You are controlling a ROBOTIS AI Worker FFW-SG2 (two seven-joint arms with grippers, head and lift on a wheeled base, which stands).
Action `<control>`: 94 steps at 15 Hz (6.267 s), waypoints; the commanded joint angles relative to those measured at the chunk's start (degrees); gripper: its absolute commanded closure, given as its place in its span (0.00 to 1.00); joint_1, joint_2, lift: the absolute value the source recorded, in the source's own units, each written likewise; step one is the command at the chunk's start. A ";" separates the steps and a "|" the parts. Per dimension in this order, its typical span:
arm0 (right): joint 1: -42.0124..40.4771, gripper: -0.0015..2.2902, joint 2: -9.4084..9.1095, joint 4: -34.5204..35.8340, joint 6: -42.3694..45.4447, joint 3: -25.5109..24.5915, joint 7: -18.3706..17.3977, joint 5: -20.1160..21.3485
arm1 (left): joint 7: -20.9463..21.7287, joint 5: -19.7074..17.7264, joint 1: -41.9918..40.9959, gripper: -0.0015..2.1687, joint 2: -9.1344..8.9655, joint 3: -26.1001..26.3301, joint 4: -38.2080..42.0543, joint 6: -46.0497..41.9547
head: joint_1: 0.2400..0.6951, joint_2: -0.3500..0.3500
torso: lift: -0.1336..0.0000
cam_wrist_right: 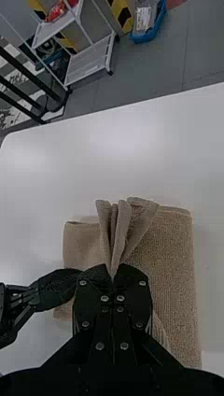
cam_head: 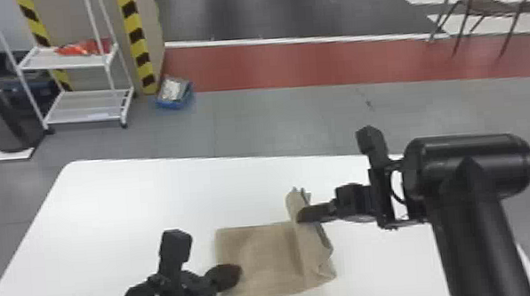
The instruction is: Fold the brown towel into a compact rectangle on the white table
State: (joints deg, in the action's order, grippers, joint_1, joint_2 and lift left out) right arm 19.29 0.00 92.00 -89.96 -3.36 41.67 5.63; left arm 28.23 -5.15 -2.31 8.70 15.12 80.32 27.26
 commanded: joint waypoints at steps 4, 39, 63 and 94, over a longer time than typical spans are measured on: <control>2.06 0.57 -0.05 -7.27 1.05 4.50 -3.18 -1.76 | 0.16 -0.47 0.20 0.83 -0.35 0.26 0.02 -0.40 | 1.00 0.41 | 1.00; 0.13 0.01 -0.05 -13.78 23.91 16.63 -10.30 -11.95 | 0.25 -1.53 1.70 0.85 -1.32 1.84 -1.48 -0.58 | 1.00 0.52 | 1.00; -37.66 0.73 -0.05 23.58 28.83 2.92 -9.77 -6.51 | 6.49 -7.15 -4.72 0.85 1.85 -14.24 14.17 6.10 | 1.00 0.61 | 1.00; -27.12 0.73 -0.05 16.28 26.89 -17.73 -6.25 -19.25 | 5.44 -5.84 3.81 0.85 1.58 -9.50 -3.06 -6.20 | 1.00 0.42 | 1.00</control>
State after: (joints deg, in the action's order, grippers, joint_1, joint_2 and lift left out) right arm -5.30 0.00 103.09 -62.52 -18.65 35.45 -12.56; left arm 33.98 -11.22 0.60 10.33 4.16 79.94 24.05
